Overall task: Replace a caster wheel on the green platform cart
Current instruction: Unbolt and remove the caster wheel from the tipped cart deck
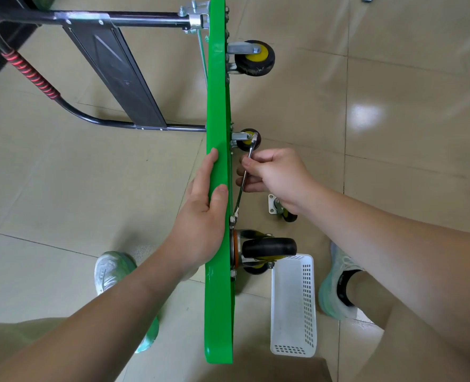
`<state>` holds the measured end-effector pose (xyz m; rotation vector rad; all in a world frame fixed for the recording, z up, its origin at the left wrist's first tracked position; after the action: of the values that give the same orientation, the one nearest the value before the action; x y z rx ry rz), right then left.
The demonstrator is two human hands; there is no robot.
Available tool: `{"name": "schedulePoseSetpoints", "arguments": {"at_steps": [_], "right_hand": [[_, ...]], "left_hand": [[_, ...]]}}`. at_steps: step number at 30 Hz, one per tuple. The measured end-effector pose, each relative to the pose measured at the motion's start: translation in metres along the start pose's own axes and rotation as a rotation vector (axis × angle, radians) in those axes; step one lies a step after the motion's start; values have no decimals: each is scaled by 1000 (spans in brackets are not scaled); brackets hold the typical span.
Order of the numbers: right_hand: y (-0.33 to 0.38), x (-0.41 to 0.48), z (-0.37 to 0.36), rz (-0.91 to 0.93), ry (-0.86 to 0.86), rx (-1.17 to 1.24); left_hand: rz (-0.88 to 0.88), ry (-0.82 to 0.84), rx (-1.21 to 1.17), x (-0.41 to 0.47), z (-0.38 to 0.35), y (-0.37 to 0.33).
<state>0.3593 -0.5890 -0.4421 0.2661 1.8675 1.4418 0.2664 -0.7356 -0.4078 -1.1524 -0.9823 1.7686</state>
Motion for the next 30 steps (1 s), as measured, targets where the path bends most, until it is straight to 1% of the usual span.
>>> {"name": "schedulePoseSetpoints", "arguments": {"at_steps": [7,12,17,25,30], "right_hand": [[-14,11,-10,-131,73,9],[-17,16,-14,-144,71,25],[-10,5,-16,-80,67,-5],[-3,-15,-21,95,5,-149],[-4,-42,-27,195,-67,-119]], "left_hand": [[20,9,-15,1,-1,4],[13,10,-32,2,0,5],[12,16,-24,2,0,5],[-19,-7,-20,1,1,3],[-42,-9,-47,-1,2,1]]}}
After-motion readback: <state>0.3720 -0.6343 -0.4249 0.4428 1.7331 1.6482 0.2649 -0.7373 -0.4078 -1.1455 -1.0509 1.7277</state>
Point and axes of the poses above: each hand's wrist, its own x-axis towards the middle knuckle, its own z-axis out of the back of the hand, y = z × x, the point moved 5 cm from there along x, towards the middle knuckle, and after that the axes turned 13 degrees about y, right-handed, at the moved point
